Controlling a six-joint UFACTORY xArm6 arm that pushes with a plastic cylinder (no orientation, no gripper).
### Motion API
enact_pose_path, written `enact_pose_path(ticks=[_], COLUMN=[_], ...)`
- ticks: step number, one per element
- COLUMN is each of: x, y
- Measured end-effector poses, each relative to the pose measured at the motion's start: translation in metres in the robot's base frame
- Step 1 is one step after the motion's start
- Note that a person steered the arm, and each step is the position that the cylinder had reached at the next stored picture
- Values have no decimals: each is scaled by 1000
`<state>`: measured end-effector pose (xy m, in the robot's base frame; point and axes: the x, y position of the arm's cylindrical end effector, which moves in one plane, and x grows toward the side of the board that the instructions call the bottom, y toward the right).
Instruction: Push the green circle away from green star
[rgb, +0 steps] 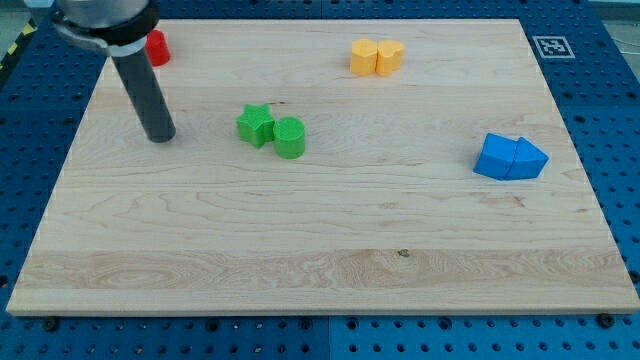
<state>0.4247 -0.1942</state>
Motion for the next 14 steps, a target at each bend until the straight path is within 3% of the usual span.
enact_pose_path(ticks=[5, 7, 10, 14], x=[55, 67, 13, 21], y=[164, 170, 199, 199])
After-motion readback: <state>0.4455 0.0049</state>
